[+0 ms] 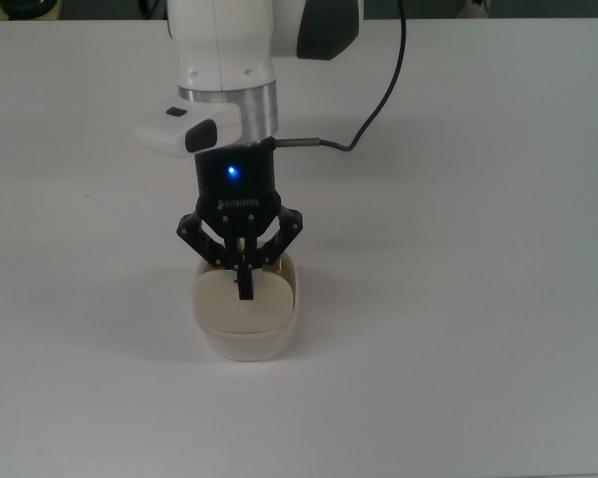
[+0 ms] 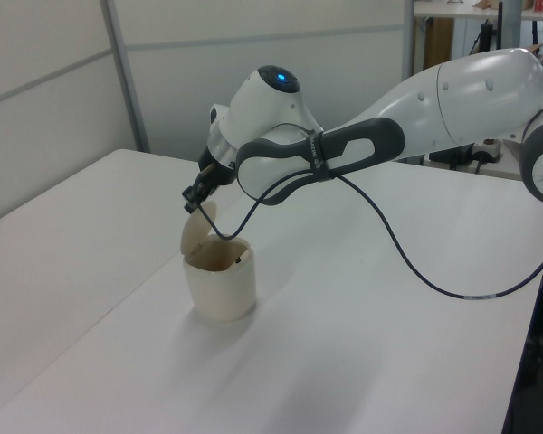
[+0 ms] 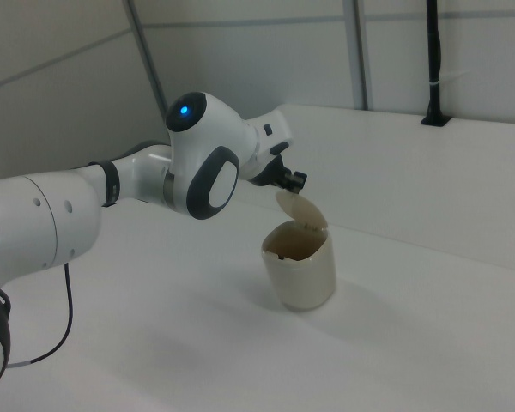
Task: Close the trash can
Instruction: 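Push the lid down over the can's opening with the gripper, then lift the gripper up and away from the closed lid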
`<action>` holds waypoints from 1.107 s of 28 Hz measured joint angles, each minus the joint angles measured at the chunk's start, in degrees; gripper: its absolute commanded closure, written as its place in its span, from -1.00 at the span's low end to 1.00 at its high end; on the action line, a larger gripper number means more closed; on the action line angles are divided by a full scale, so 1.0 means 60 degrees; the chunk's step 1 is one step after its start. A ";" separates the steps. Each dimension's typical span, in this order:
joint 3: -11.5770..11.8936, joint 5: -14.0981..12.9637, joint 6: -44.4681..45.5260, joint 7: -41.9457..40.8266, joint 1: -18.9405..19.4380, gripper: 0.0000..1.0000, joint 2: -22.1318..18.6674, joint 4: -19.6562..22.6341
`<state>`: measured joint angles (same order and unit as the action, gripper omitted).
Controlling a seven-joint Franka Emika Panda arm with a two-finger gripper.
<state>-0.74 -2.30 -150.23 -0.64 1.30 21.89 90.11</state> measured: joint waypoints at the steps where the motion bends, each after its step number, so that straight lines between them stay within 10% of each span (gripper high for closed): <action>1: 0.0007 0.0001 0.0200 0.0000 -0.0003 1.00 -0.0002 -0.0013; 31: 0.0129 0.1261 0.3857 0.0130 -0.0020 1.00 0.0214 -0.0147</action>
<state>0.03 5.26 -127.09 0.14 1.18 23.17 89.23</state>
